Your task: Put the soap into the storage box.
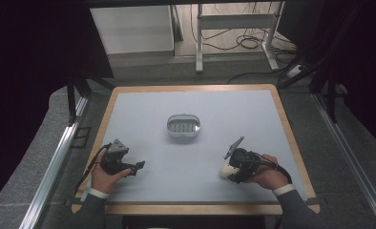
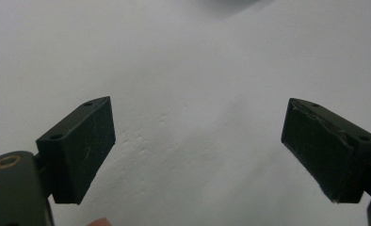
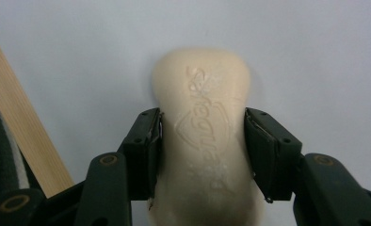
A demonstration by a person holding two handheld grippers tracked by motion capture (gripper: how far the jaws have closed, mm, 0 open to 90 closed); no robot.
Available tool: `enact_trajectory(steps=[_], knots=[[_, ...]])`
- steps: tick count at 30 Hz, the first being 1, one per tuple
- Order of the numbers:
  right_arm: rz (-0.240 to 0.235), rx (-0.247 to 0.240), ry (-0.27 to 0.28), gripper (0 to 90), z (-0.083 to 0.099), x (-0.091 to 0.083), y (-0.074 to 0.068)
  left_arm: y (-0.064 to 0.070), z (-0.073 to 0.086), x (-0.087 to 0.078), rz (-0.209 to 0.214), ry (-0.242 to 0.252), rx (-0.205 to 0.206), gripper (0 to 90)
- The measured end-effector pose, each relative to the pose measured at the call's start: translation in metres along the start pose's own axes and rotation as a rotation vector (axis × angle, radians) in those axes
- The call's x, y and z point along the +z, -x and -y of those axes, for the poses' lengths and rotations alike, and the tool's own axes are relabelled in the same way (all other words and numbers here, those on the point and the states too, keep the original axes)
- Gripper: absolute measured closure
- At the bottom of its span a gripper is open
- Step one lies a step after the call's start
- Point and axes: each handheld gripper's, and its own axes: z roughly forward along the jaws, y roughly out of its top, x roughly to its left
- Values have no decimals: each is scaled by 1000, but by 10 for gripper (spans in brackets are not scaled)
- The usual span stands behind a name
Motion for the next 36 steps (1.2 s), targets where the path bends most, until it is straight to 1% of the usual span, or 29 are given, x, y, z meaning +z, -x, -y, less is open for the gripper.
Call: enact_trajectory(steps=[1, 2, 3, 6, 7, 8, 12, 14, 15, 19, 21, 22, 24, 25, 26, 27, 28, 29, 32, 34, 36], knots=[[0, 0, 0, 482, 0, 0, 0, 0, 0, 0, 0, 0, 0, 107], [-14, 8, 29, 488, -2, -6, 3, 0, 0, 0, -1, 0, 2, 108], [-14, 10, 31, 488, -3, -7, 4, 0, 0, 0, -2, 0, 2, 108], [-2, 8, 31, 492, -4, -5, 6, -1, 0, -1, -1, 1, 2, 107], [-9, 14, 23, 493, -4, -4, 6, -1, 0, -1, -1, 1, 2, 108], [-9, 5, 18, 494, -3, -2, 5, -1, 0, -2, -1, 4, 4, 107], [-7, 11, 18, 494, -3, 0, 6, -1, 0, -1, -4, 2, 4, 108], [-8, 12, 0, 498, -3, 4, 6, 0, 0, 1, -2, -3, 4, 107], [-5, 9, 3, 499, -3, 5, 6, -1, 0, 1, -1, -6, 10, 107], [-6, 20, 6, 498, -4, 6, 7, 0, 0, 1, 0, -6, 11, 105], [-8, 26, 4, 489, -4, 6, 7, 0, 0, 0, -2, -2, 2, 105], [-10, 27, -2, 470, -4, 6, 7, 0, 0, 0, -3, -2, 3, 105], [-24, 37, -26, 396, -5, 10, 8, -1, 0, -1, -2, -1, 5, 105], [-30, 35, -43, 386, -5, 13, 7, -1, 0, -1, -1, 0, 5, 105], [-27, 31, -53, 387, -5, 15, 7, -1, 0, 0, -3, -1, 5, 105], [-28, 40, -64, 412, -5, 17, 6, -1, 0, 0, -3, -2, 5, 105], [-24, 25, -67, 443, -5, 19, 6, -1, 0, 0, -3, -3, 6, 105], [-8, 19, -72, 470, -5, 20, 6, -1, 0, 0, -3, -3, 6, 105], [-11, 21, -79, 479, -6, 20, 6, -1, 0, 0, -4, -3, 6, 105], [-1, 23, -95, 484, -9, 20, 5, -1, 0, 0, -4, -4, 6, 105], [-6, 23, -90, 485, -9, 18, 6, -1, 0, 0, -3, -3, 6, 105]])
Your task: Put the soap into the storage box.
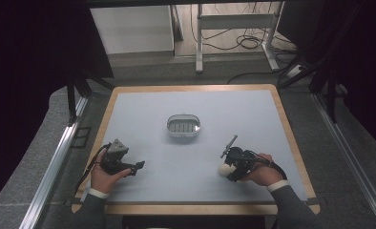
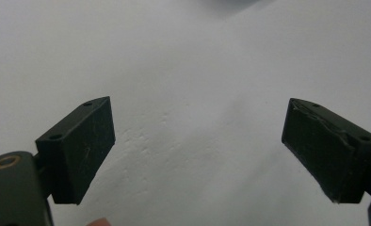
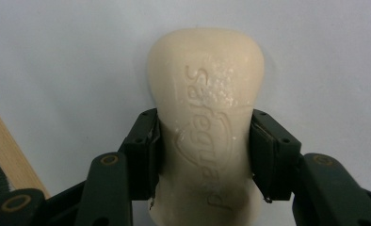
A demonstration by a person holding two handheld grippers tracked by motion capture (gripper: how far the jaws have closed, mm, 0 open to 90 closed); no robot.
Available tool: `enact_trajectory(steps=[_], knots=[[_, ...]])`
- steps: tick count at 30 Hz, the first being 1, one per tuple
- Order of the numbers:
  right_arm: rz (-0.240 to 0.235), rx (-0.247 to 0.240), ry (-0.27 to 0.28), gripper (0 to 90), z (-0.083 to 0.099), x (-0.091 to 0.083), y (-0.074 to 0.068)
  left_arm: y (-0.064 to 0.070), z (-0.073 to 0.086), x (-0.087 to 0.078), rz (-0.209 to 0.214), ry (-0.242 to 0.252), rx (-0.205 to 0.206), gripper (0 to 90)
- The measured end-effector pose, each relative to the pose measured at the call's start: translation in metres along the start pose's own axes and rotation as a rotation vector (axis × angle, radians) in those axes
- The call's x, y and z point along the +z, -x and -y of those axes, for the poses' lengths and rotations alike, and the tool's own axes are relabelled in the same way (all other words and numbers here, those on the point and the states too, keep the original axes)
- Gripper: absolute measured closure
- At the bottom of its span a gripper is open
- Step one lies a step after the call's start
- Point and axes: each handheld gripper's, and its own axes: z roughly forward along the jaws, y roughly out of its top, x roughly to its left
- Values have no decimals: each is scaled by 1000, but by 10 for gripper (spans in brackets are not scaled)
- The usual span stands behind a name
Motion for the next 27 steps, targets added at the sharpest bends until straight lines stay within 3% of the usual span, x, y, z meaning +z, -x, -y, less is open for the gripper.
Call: enact_trajectory(steps=[6, 7, 11, 27], knots=[[10, 1, 19, 486, -1, -10, 4, -1, 0, 0, 0, 1, 4, 105], [-13, 6, 5, 486, -1, -10, 6, 0, 0, 0, -1, -1, 1, 105], [-8, -5, -7, 487, 0, -5, 5, -1, 0, -1, -1, 3, 2, 105], [-5, 15, 92, 487, -2, -28, 14, 0, 0, 1, 1, -2, 0, 105]])
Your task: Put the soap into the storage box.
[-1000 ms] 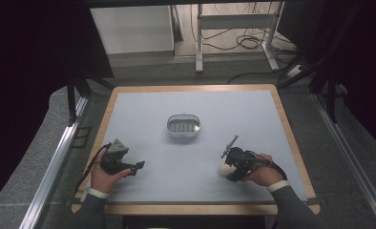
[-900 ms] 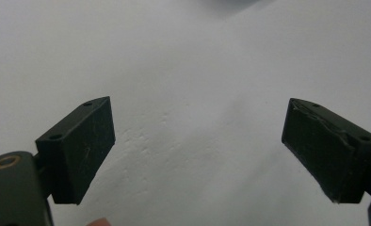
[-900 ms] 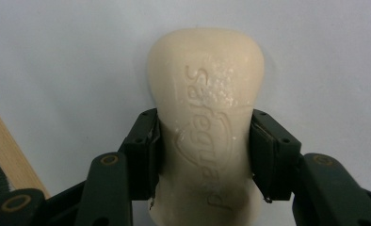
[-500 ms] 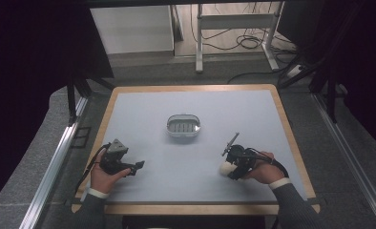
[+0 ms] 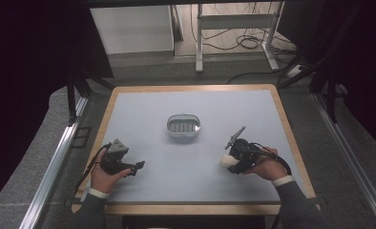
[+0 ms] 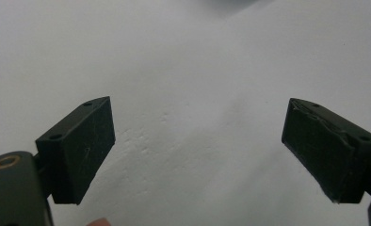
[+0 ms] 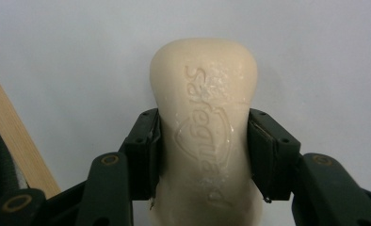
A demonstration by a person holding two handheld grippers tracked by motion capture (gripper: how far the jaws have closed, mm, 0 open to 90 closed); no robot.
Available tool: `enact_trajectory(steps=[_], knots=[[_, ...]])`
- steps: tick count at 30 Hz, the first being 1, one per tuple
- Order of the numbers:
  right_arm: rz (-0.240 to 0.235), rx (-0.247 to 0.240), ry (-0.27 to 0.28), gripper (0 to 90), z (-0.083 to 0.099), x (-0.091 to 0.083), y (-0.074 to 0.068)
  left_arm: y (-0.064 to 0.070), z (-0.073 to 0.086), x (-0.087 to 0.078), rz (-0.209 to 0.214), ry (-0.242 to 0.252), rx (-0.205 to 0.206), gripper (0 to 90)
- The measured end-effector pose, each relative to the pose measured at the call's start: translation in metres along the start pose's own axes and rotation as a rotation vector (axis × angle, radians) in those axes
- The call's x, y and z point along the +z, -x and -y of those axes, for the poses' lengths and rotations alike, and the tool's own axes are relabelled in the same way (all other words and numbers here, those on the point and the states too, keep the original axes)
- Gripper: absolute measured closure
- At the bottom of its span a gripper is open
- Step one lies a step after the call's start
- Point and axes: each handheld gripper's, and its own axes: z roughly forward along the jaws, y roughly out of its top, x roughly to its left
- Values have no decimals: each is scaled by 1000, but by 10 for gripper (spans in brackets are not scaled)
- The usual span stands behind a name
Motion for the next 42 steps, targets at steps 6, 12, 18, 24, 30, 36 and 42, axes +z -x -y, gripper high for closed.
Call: enact_trajectory(steps=[6, 12, 18, 24, 30, 36, 42], knots=[[7, -4, 36, 487, -9, -10, 5, 0, 0, 1, 1, -2, 6, 105], [13, -13, 61, 487, -23, -18, 12, 0, 0, 1, 2, -3, 8, 105], [14, -19, 72, 487, -34, -19, 17, -1, 0, 1, 2, -4, 9, 105], [12, -27, 71, 488, -45, -19, 22, 0, 0, 2, 5, -6, 10, 105], [12, -32, 86, 487, -64, -20, 33, 0, 0, 2, 4, -7, 9, 105], [7, -34, 104, 487, -83, -16, 45, 0, 0, 4, 8, -8, 11, 105], [8, -75, 118, 487, -109, -11, 52, 0, 0, 4, 10, -8, 10, 105]])
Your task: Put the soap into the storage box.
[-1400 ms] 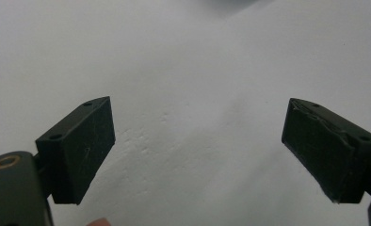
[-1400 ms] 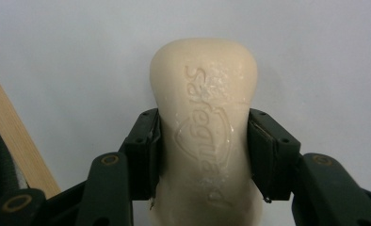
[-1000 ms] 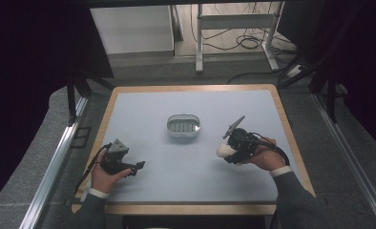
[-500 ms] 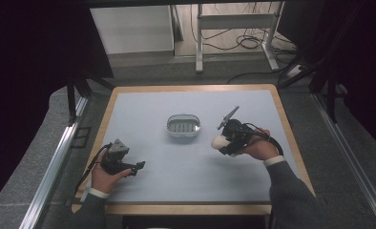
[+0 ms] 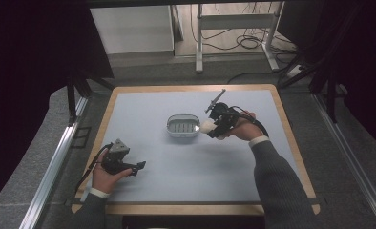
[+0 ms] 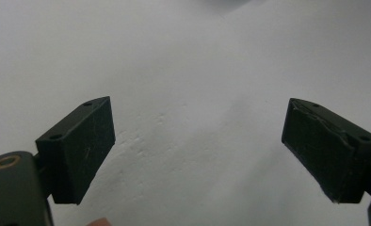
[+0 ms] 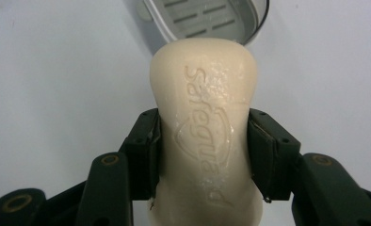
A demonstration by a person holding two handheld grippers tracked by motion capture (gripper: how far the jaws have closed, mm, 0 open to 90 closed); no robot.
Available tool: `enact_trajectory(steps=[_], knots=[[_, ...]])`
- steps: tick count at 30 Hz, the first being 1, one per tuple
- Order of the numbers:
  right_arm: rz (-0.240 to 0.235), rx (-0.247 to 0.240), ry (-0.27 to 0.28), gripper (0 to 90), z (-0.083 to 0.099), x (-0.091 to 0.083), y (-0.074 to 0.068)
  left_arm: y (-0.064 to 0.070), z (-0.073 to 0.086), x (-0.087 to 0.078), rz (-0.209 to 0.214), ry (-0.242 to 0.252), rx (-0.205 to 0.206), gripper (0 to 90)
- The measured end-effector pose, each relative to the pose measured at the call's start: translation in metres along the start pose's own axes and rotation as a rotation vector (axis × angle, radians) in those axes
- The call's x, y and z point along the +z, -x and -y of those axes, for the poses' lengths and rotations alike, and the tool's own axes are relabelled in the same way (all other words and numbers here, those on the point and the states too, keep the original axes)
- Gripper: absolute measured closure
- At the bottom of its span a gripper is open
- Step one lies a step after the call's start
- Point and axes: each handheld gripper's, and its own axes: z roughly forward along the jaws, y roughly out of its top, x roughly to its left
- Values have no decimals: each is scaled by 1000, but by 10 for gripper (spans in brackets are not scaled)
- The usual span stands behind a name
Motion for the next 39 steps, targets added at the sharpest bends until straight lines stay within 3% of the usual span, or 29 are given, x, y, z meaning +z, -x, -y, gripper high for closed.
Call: enact_trajectory(steps=[9, 15, 19, 23, 33, 39], knots=[[-24, -60, -5, 487, -35, 15, 4, -1, 0, 0, 1, -8, 11, 105], [-28, -100, -3, 487, -51, 28, 7, -1, 0, 0, 3, -14, 17, 105], [-55, -129, 16, 487, -62, 35, 10, -1, 0, 1, 3, -16, 16, 105], [-67, -164, 0, 487, -74, 47, 10, 0, 0, 2, 4, -12, 7, 105], [-99, -216, -18, 487, -85, 71, 6, 0, 0, 3, 4, -23, 22, 105], [-74, -260, -42, 486, -87, 80, 4, 0, 0, 3, 5, -21, 19, 105]])
